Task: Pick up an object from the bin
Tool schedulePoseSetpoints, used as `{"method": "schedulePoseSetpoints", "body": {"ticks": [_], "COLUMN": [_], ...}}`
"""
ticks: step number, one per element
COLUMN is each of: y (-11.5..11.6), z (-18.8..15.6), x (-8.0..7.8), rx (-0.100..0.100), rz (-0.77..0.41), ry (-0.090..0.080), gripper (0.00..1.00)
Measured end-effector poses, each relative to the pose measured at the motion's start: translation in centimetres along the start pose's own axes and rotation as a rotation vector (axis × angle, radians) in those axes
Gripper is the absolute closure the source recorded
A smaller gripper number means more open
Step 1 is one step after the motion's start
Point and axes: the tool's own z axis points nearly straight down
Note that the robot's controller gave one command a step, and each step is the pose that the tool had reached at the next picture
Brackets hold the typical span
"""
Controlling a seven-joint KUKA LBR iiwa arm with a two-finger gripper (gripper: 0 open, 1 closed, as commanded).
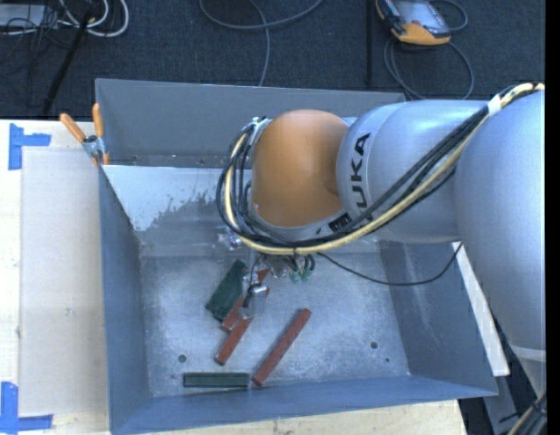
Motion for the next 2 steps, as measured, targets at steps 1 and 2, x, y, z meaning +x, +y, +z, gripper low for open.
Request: {"method": "schedulePoseSetpoints", "body": {"ticks": [1,2], "y": [-0.8,-0.1], "z": [-2.3,-0.8], "x": [0.3,0.1], "rx": [0.0,0.0], "rz": [-0.267,-0.412], "ry": [-0.001,-0.001], "gripper": [0.0,0.0]}}
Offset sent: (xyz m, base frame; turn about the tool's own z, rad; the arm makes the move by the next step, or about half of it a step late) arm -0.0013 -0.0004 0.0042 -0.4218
